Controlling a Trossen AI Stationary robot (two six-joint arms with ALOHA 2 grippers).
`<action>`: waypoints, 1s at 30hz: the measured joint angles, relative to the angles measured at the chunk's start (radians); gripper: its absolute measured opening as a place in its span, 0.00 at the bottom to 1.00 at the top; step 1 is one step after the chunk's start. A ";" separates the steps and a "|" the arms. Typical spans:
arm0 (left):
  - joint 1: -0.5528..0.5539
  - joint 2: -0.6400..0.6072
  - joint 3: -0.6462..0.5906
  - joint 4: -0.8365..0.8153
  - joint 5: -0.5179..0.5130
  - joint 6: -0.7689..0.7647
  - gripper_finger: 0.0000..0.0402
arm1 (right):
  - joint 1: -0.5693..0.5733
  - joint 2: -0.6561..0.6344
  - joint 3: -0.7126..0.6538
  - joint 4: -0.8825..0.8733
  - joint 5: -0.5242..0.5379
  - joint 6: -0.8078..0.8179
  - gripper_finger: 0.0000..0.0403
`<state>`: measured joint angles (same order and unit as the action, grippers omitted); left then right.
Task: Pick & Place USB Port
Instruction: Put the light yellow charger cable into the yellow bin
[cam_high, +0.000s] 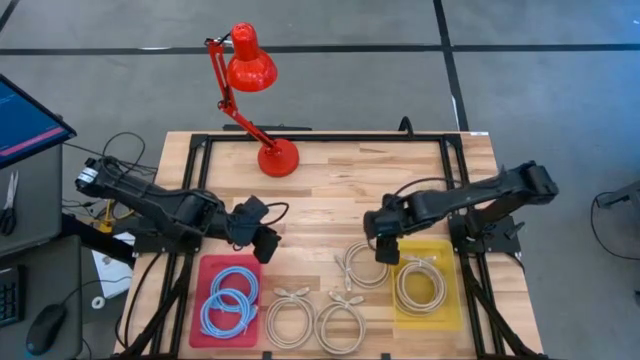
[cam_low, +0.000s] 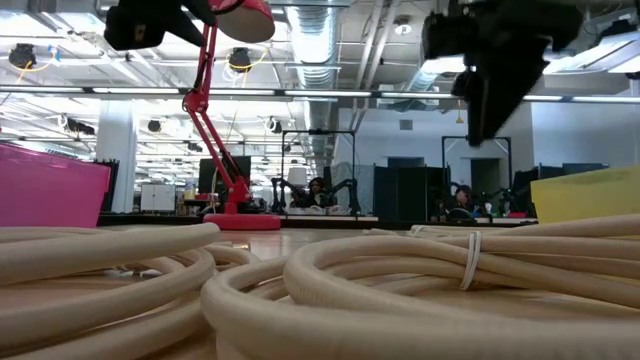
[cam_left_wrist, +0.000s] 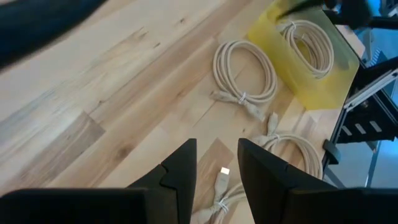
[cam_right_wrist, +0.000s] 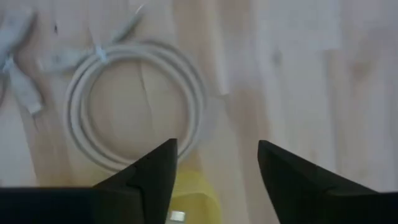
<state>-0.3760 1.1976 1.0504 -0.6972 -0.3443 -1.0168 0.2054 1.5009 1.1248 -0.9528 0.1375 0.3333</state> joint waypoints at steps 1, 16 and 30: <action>0.002 0.000 0.000 0.001 0.000 0.000 0.29 | 0.002 0.020 0.000 0.000 -0.013 -0.001 0.56; 0.005 0.000 0.000 0.008 -0.022 0.000 0.29 | 0.010 0.310 0.000 0.122 -0.060 -0.012 0.55; 0.005 0.000 0.000 0.010 -0.025 0.000 0.28 | 0.006 0.362 0.000 0.152 0.069 0.016 0.07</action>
<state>-0.3706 1.1980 1.0508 -0.6875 -0.3691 -1.0168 0.2111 1.8625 1.1248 -0.8007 0.2065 0.3491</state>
